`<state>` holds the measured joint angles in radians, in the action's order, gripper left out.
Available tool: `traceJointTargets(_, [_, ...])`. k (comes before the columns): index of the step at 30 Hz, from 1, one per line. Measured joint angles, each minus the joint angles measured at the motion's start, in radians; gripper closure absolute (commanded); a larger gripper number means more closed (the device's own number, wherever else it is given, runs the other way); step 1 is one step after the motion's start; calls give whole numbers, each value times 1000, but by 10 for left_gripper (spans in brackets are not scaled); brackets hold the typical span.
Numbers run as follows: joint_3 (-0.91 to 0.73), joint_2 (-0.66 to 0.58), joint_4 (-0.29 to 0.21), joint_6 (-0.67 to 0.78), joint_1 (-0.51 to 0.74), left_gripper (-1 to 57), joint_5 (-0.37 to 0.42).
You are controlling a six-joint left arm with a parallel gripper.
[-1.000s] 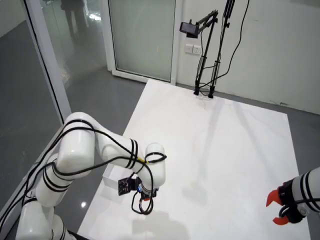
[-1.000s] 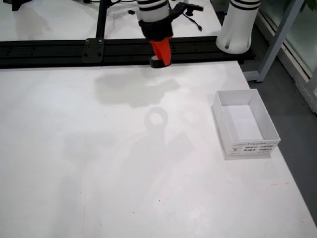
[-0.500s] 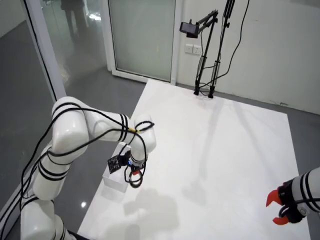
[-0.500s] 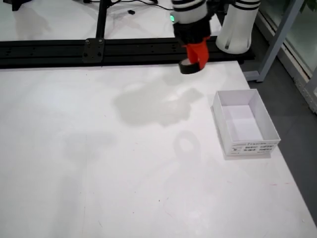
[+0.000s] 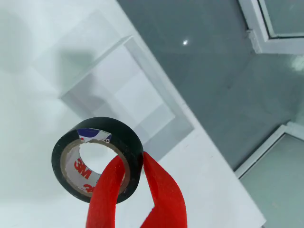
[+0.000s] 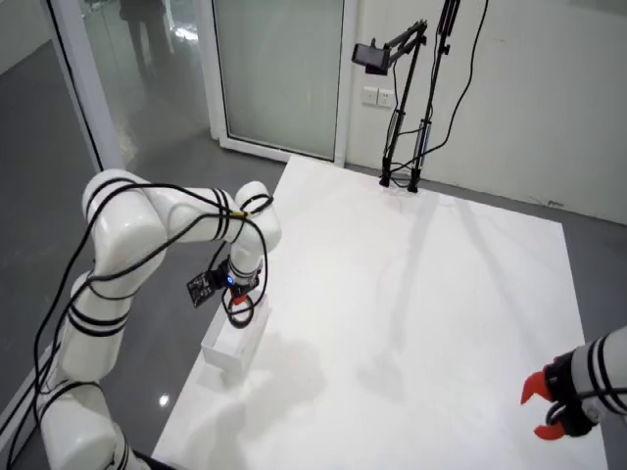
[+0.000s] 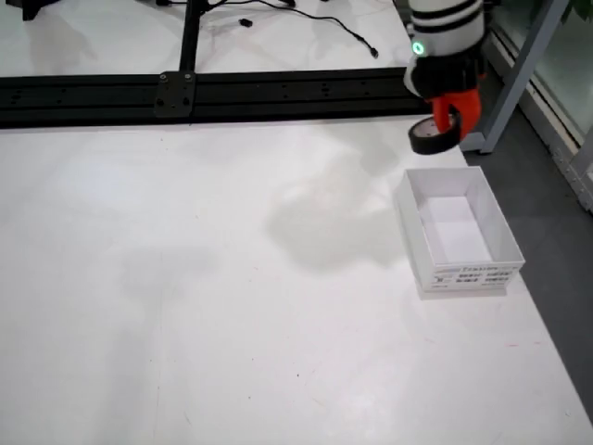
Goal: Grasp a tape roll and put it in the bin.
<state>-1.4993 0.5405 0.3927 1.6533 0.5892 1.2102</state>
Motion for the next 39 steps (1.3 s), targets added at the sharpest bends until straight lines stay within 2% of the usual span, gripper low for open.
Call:
traceJointTargets(19, [-8,140,20,-26,-158,572,-142])
traceJointTargets(39, [-10,267,34,-32,-196,572,-325])
